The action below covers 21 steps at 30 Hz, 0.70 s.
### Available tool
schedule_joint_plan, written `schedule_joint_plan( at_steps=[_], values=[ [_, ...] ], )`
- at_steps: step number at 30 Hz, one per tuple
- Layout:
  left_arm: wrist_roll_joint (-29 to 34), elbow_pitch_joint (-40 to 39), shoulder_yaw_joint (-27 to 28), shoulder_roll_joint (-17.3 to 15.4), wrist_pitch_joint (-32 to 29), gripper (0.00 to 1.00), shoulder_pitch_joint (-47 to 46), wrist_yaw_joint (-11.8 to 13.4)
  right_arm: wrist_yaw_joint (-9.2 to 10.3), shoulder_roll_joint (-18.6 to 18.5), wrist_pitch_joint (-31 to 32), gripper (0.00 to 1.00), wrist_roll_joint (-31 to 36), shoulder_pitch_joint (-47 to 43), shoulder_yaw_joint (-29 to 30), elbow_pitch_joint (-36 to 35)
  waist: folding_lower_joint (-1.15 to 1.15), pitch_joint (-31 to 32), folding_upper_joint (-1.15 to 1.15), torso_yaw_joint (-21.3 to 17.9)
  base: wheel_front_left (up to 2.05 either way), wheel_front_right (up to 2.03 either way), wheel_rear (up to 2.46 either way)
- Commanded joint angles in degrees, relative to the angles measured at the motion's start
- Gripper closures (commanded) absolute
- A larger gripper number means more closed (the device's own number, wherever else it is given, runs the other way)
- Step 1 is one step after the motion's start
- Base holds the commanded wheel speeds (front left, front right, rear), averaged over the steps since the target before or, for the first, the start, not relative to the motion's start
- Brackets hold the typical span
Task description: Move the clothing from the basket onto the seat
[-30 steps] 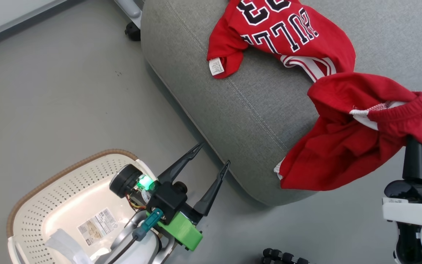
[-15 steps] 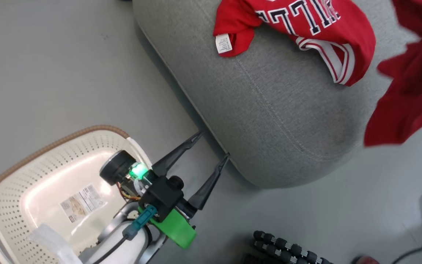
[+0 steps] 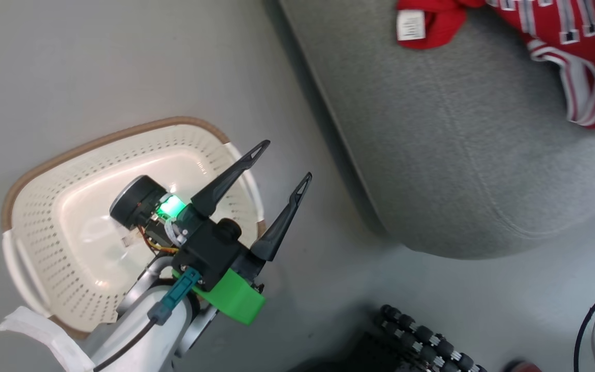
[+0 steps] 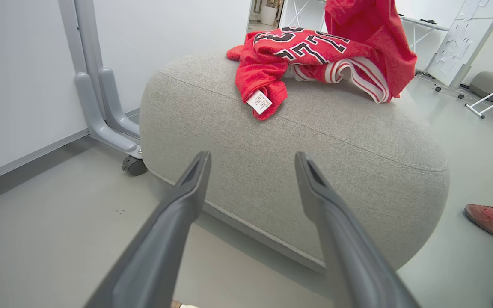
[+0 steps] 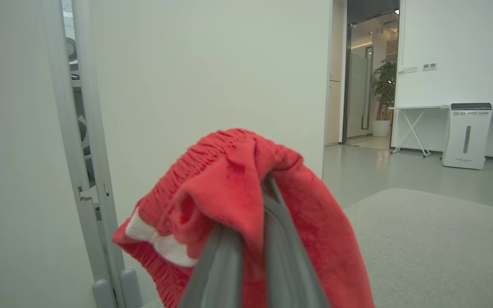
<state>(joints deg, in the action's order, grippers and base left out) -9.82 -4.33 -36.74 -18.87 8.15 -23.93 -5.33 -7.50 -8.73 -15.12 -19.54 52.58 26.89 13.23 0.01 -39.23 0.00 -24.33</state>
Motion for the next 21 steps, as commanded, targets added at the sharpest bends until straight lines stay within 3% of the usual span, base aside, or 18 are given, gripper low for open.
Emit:
schedule_joint_plan(
  at_steps=[1,2,3,8,12,21],
  values=[
    [-0.11,-0.29,0.33,0.36,0.18,0.0,-1.28,0.48,0.02,-0.7,-0.04,1.0,1.34,1.14,1.04,2.19,-0.01,-3.93,0.0,6.64,0.0,0.0,0.0],
    [-0.54,-0.27,0.43,0.98,0.74,0.0,-1.71,0.91,0.02,-0.63,-0.04,0.61,3.46,2.6,2.9,6.59,-0.01,-4.17,0.0,9.15,0.0,0.0,0.0],
    [-0.74,0.08,0.48,1.34,1.33,0.0,-1.68,1.19,0.02,-0.05,-0.03,0.0,4.08,2.49,3.76,7.69,-0.01,-3.9,0.0,10.36,0.0,0.0,0.0],
    [-2.68,2.1,1.03,3.11,2.79,0.0,-0.25,2.33,0.03,1.91,-0.03,0.0,6.18,-2.4,5.85,4.56,-0.01,-1.22,0.0,12.26,0.0,0.0,0.0],
    [-5.42,4.17,1.83,5.13,4.31,0.0,0.71,2.58,0.03,3.01,-0.04,0.0,8.4,-10.2,4.19,-0.47,-0.01,2.94,0.0,13.76,0.0,0.0,0.0],
    [-9.97,9.58,6.6,10.41,7.07,0.0,3.83,2.58,0.04,4.48,-0.03,0.0,6.66,-28.68,-8.08,-6.56,-0.01,14.22,0.0,19.2,0.0,0.0,0.0]
  ],
)
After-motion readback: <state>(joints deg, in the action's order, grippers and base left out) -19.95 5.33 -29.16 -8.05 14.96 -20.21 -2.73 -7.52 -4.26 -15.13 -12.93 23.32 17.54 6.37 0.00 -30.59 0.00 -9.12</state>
